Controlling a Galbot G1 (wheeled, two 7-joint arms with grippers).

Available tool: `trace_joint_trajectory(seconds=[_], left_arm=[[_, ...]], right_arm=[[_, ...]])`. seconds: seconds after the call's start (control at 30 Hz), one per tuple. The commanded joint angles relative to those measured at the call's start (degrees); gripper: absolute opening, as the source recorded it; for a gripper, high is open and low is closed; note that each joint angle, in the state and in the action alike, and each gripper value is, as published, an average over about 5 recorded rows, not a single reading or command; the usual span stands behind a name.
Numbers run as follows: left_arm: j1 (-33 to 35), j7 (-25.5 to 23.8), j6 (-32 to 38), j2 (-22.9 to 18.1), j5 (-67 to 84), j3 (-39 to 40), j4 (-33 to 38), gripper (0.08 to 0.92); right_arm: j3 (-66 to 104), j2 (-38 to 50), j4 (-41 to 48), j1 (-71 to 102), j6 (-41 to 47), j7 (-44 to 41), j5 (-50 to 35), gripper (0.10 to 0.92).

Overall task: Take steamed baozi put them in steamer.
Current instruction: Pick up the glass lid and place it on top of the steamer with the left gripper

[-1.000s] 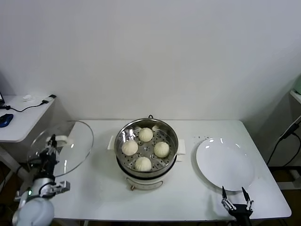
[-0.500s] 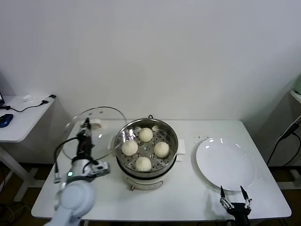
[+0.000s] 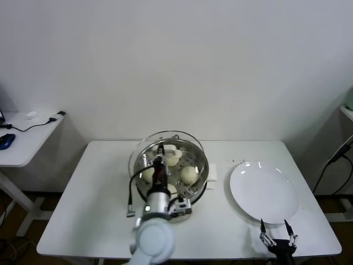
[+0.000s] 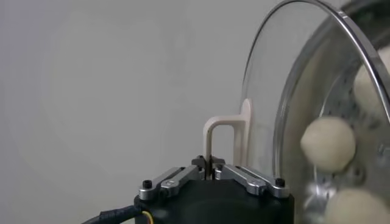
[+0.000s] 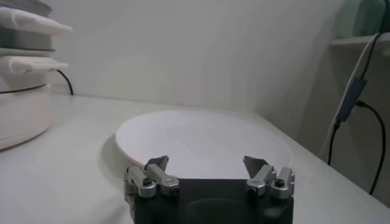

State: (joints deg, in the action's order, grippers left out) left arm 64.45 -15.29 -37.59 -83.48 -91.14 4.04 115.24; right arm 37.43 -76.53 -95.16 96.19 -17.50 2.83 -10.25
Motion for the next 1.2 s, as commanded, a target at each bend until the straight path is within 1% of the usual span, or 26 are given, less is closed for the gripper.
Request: trace_joint_trajectory(seconds=[0.03,0.5,0.7,1.2], left_arm=[[-1.8,-1.0,-1.7,-8.4,-7.4,7.2,-6.0,0.136],[-1.3,1.2,-1.8,-6.1,-7.0,2.1,-9.3,0.136],[-0.3,1.7,-1.7,-5.2,-6.9,0.6,-9.6,0.136],[0.2,4.1,-1.5,-5.1,-6.2,-0.5,-11.8,0.136]], right_arm=[[0.0,-0.2,0.9,-0.1,-1.4,0.3,-0.1,0.823],[0.1,-0.5,0.6,0.1,-2.9,0.8,0.7,0.823],[0.0,-0.4,0.7,0.2,-3.4,0.6,0.8,0.823],[0.0,-0.4,1.0,-0.1,-4.6,0.6,0.9,0.823]])
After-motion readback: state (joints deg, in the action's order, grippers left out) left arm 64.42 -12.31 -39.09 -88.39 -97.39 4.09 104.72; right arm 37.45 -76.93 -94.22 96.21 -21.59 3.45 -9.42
